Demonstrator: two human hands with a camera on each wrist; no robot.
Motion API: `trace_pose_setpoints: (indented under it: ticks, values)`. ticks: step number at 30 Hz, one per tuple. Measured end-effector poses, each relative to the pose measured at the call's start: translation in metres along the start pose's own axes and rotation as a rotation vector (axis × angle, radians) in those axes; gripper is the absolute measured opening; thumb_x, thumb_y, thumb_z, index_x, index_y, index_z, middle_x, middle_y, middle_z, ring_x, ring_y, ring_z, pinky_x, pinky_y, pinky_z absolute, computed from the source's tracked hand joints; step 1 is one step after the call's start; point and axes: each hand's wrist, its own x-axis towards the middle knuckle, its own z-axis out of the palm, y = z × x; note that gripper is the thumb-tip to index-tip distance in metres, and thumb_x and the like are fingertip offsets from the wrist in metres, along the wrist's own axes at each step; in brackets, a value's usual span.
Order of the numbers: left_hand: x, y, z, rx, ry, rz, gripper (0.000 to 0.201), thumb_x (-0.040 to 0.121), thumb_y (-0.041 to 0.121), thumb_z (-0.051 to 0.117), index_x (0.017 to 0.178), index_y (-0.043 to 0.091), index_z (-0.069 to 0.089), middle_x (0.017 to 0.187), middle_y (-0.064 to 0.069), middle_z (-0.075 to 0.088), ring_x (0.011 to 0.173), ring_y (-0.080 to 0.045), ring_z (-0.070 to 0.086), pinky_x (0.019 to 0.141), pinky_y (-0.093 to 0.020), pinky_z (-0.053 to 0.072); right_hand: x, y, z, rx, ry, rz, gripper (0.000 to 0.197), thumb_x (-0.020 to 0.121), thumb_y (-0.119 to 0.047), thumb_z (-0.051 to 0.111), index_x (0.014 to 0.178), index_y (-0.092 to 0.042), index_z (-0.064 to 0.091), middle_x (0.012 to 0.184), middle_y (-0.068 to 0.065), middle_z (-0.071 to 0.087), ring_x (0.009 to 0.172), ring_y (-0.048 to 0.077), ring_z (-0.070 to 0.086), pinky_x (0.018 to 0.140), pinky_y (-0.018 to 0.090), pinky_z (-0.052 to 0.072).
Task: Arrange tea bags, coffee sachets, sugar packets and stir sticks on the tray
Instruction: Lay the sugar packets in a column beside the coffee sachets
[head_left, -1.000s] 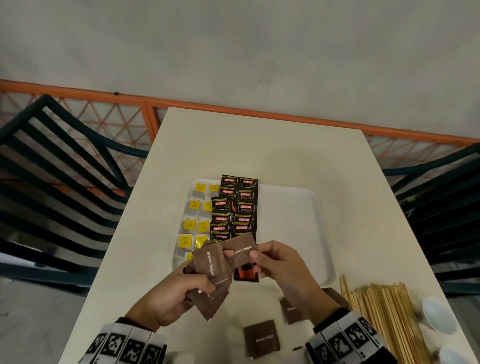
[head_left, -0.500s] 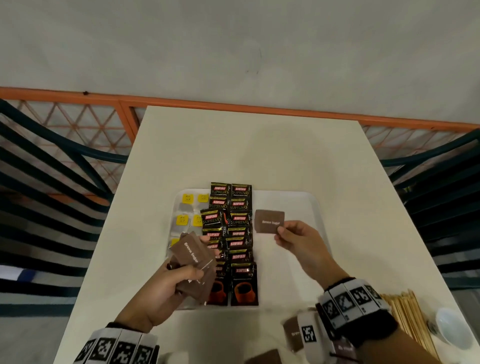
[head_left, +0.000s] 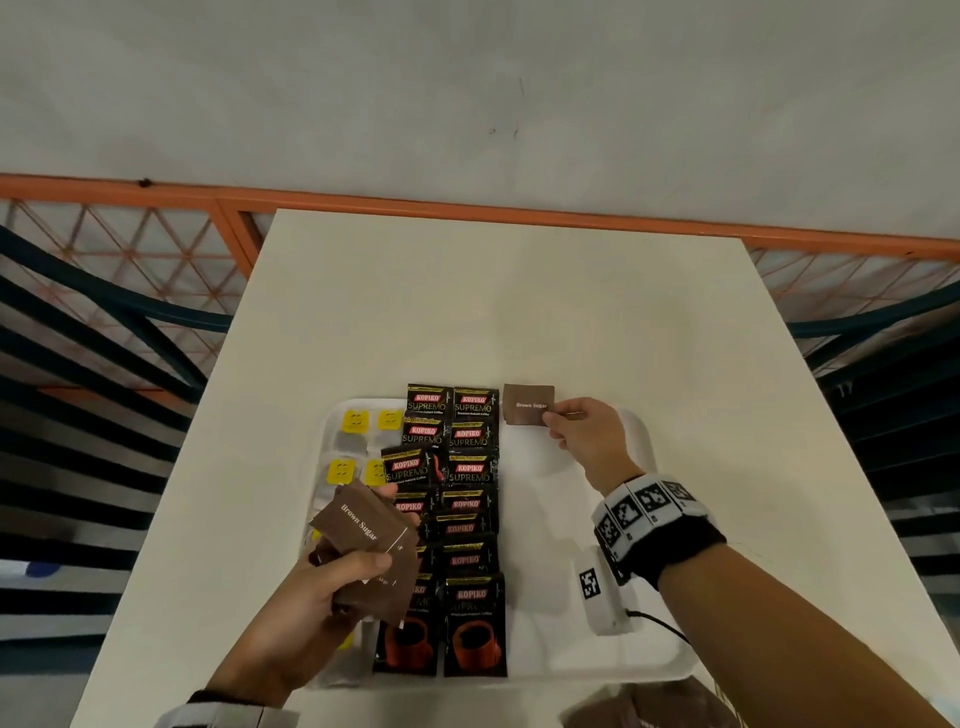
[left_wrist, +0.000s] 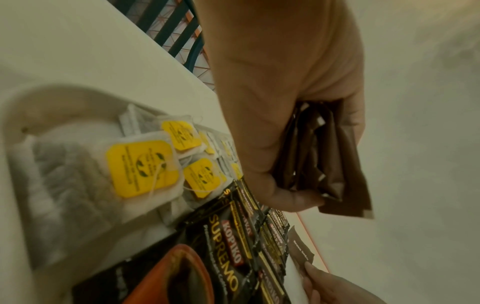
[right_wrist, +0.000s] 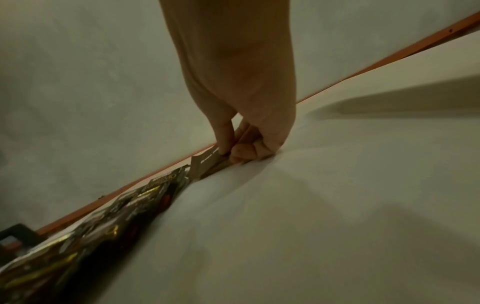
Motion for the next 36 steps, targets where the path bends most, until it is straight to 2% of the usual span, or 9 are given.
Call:
trace_pose_setpoints:
  ticks: [4, 7, 14, 19, 22, 26, 29, 32, 36]
  values:
    - [0.000, -0.003, 0.001, -0.012, -0.016, 0.025, 0.093, 0.021, 0.027, 0.093, 0.111, 0.022, 0.066, 0.108, -0.012, 0.071, 0.091, -0.023, 0.069, 0.064, -0.030, 0.057, 0.001, 0.004, 0.006, -0.092, 0.045, -0.045, 0.021, 0.079, -0.013, 0.070, 0.070, -0.024, 0.055, 0.079, 0.004, 0.065, 0.075, 0.018, 0.058, 0.080, 0.035, 0.052]
    - [-0.001, -0.003, 0.007, -0.019, -0.039, 0.037, 0.085, 0.021, 0.032, 0.093, 0.103, 0.024, 0.071, 0.110, -0.010, 0.070, 0.094, -0.024, 0.069, 0.067, -0.028, 0.058, 0.000, 0.004, 0.009, -0.103, 0.052, -0.059, 0.023, 0.079, -0.014, 0.070, 0.068, -0.025, 0.053, 0.072, -0.004, 0.061, 0.076, 0.019, 0.058, 0.084, 0.037, 0.052]
    - [-0.004, -0.003, 0.016, -0.009, -0.051, 0.031, 0.074, 0.029, 0.025, 0.090, 0.100, 0.026, 0.072, 0.110, -0.011, 0.070, 0.091, -0.022, 0.069, 0.062, -0.029, 0.057, 0.000, 0.005, 0.010, -0.127, 0.088, -0.102, 0.013, 0.079, -0.013, 0.071, 0.078, -0.015, 0.058, 0.070, -0.005, 0.059, 0.075, 0.018, 0.058, 0.082, 0.035, 0.051]
    - [-0.004, -0.003, 0.021, 0.008, -0.052, 0.030, 0.095, 0.028, 0.028, 0.091, 0.118, 0.020, 0.061, 0.111, -0.012, 0.069, 0.092, -0.023, 0.069, 0.061, -0.030, 0.057, 0.003, 0.006, 0.009, -0.134, 0.086, -0.117, 0.010, 0.080, -0.011, 0.069, 0.082, -0.013, 0.059, 0.074, -0.003, 0.060, 0.078, 0.017, 0.057, 0.074, 0.025, 0.047]
    - [-0.002, -0.006, 0.023, 0.005, -0.033, 0.023, 0.087, 0.036, 0.018, 0.083, 0.120, 0.014, 0.059, 0.109, -0.013, 0.070, 0.090, -0.021, 0.070, 0.060, -0.027, 0.056, 0.003, 0.005, 0.010, -0.129, 0.089, -0.123, 0.009, 0.081, -0.010, 0.068, 0.083, -0.013, 0.060, 0.083, 0.002, 0.063, 0.080, 0.017, 0.057, 0.075, 0.024, 0.046]
    - [0.000, -0.008, 0.025, -0.014, -0.006, -0.007, 0.081, 0.042, 0.017, 0.075, 0.120, 0.007, 0.058, 0.104, -0.011, 0.072, 0.085, -0.020, 0.071, 0.059, -0.027, 0.056, -0.003, 0.004, 0.008, -0.136, 0.115, -0.124, 0.015, 0.083, -0.013, 0.067, 0.095, -0.007, 0.061, 0.085, 0.003, 0.061, 0.081, 0.016, 0.055, 0.065, 0.019, 0.041]
    - [0.002, -0.007, 0.028, -0.019, -0.017, -0.010, 0.070, 0.049, 0.012, 0.073, 0.118, 0.010, 0.059, 0.097, -0.007, 0.074, 0.082, -0.018, 0.071, 0.058, -0.026, 0.056, -0.020, -0.003, 0.008, -0.174, 0.118, -0.211, 0.018, 0.085, -0.016, 0.064, 0.100, -0.008, 0.057, 0.087, 0.000, 0.059, 0.080, 0.014, 0.054, 0.070, 0.020, 0.038]
    - [0.005, -0.005, 0.032, -0.027, -0.002, -0.029, 0.039, 0.070, -0.005, 0.060, 0.104, 0.013, 0.062, 0.078, -0.002, 0.075, 0.067, -0.013, 0.071, 0.051, -0.023, 0.055, -0.056, -0.014, 0.012, -0.207, -0.114, -0.289, 0.008, 0.089, -0.022, 0.059, 0.096, -0.017, 0.058, 0.082, -0.012, 0.057, 0.072, 0.001, 0.052, 0.063, 0.010, 0.039]
    - [0.009, -0.008, 0.033, -0.010, 0.025, -0.082, 0.040, 0.058, 0.004, 0.059, 0.097, 0.011, 0.064, 0.077, -0.007, 0.072, 0.063, -0.014, 0.069, 0.050, -0.024, 0.054, -0.101, -0.024, 0.015, -0.172, -0.602, -0.342, 0.014, 0.089, -0.030, 0.059, 0.101, -0.025, 0.063, 0.091, -0.015, 0.061, 0.075, -0.004, 0.053, 0.073, 0.010, 0.043]
